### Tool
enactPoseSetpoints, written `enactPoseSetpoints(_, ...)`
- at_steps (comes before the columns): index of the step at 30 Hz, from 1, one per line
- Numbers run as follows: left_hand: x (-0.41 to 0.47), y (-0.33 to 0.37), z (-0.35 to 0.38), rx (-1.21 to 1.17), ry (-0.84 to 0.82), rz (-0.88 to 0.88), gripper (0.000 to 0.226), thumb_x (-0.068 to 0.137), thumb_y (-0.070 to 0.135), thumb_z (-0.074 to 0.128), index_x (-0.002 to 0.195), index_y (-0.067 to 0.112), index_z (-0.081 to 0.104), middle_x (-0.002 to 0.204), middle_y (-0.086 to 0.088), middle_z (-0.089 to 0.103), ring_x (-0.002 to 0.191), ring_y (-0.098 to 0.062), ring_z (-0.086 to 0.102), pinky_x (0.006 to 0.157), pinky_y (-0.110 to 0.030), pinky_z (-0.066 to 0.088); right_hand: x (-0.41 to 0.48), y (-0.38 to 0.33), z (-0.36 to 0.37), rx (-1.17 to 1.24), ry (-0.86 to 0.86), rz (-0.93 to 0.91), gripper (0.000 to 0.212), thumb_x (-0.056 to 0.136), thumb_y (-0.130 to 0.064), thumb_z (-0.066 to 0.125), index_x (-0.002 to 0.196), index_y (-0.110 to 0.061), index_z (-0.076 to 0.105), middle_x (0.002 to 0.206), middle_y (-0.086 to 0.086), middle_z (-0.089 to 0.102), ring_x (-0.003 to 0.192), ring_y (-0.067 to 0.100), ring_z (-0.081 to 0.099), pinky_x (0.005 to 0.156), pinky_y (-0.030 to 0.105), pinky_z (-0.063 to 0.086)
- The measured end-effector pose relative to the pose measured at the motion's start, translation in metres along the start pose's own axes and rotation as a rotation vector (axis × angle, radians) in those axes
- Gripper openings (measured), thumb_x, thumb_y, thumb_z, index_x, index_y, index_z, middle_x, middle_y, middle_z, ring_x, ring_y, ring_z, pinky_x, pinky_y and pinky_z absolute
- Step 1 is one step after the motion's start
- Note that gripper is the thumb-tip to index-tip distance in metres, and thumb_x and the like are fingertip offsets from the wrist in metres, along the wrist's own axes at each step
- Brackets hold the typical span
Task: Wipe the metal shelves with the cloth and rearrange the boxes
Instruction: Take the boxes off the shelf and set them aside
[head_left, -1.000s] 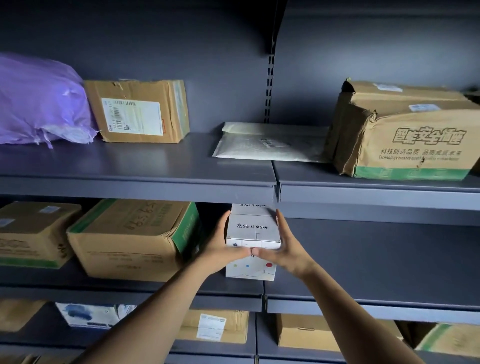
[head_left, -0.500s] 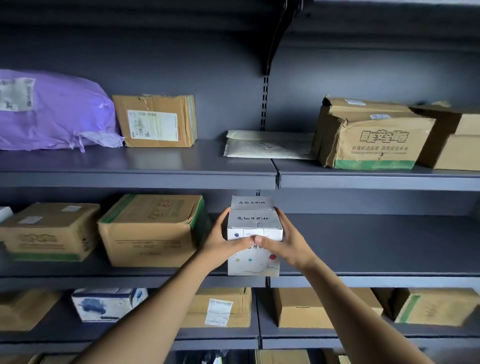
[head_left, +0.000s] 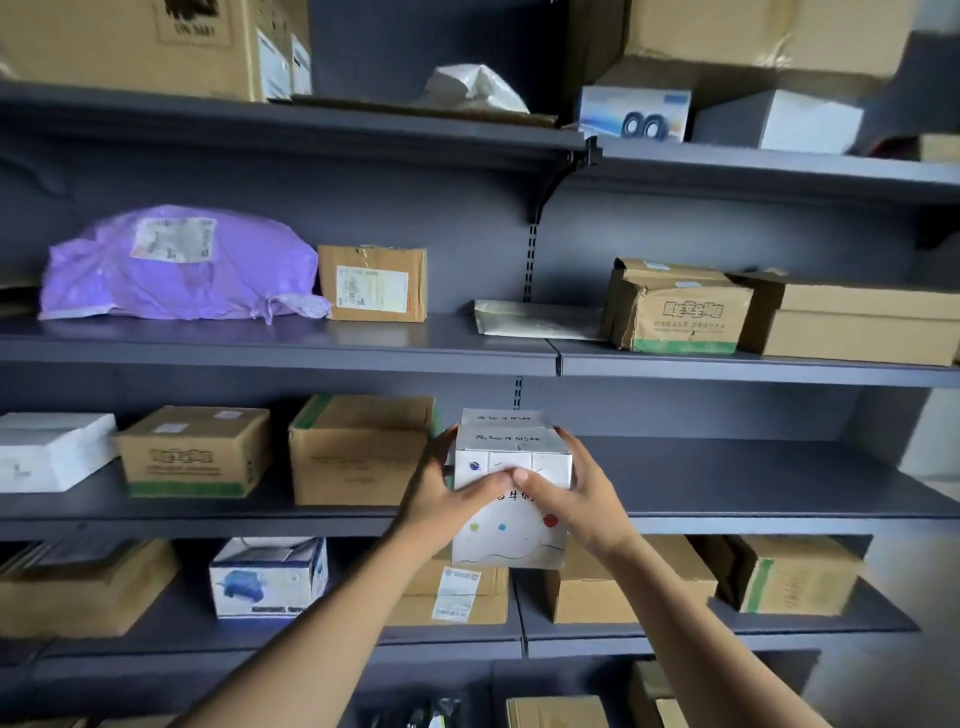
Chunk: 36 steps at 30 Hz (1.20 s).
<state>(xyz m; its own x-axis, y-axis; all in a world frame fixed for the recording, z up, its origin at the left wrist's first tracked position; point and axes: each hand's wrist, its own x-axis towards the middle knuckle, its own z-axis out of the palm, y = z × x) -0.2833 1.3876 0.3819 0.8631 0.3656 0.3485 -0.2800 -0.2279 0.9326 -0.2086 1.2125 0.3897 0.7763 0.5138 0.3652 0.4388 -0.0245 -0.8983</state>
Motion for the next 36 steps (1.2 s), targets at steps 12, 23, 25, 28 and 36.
enactPoseSetpoints(12,-0.002,0.117,-0.016,0.013,-0.016,0.292,0.043,0.071,0.038,0.088,0.110,0.035,0.070,0.105,0.009,0.076,0.099,-0.012,0.073,0.083,-0.042,0.062,-0.009,-0.118,-0.008,-0.045,0.138,-0.228,0.054,0.072,-0.064,0.071,0.121,-0.047,0.058,0.105,-0.017,0.074,0.095,0.008,0.070,0.058,0.023,0.053)
enactPoseSetpoints(23,0.074,0.158,-0.013,0.000,0.033,0.378,0.037,0.080,0.034,0.084,0.113,0.037,0.067,0.106,0.016,0.075,0.100,-0.007,0.071,0.084,-0.038,0.061,0.081,-0.147,-0.034,-0.093,0.122,-0.485,0.035,0.091,-0.042,0.067,0.121,-0.026,0.066,0.102,-0.008,0.074,0.086,0.007,0.067,0.063,0.018,0.047)
enactPoseSetpoints(25,0.095,0.155,-0.009,-0.022,0.043,0.364,0.037,0.082,0.031,0.084,0.114,0.035,0.067,0.103,0.018,0.075,0.097,-0.003,0.071,0.080,-0.028,0.059,0.105,-0.142,-0.039,-0.110,0.131,-0.509,0.038,0.090,-0.045,0.067,0.121,-0.023,0.066,0.105,-0.005,0.075,0.093,0.011,0.070,0.068,0.026,0.050)
enactPoseSetpoints(28,0.132,0.148,-0.001,-0.028,0.060,0.332,0.040,0.082,0.030,0.085,0.118,0.031,0.067,0.103,0.017,0.075,0.095,-0.001,0.071,0.075,-0.021,0.057,0.146,-0.127,-0.050,-0.109,0.148,-0.534,0.042,0.091,-0.047,0.067,0.123,-0.021,0.065,0.113,-0.002,0.074,0.105,0.019,0.070,0.085,0.044,0.057)
enactPoseSetpoints(36,0.224,0.114,0.021,-0.005,0.112,0.215,0.024,0.082,0.032,0.082,0.104,0.033,0.071,0.095,0.018,0.077,0.092,-0.004,0.073,0.080,-0.028,0.059,0.231,-0.081,-0.064,-0.014,0.174,-0.390,0.032,0.092,-0.041,0.073,0.122,-0.038,0.063,0.113,-0.018,0.073,0.107,0.004,0.068,0.094,0.035,0.052)
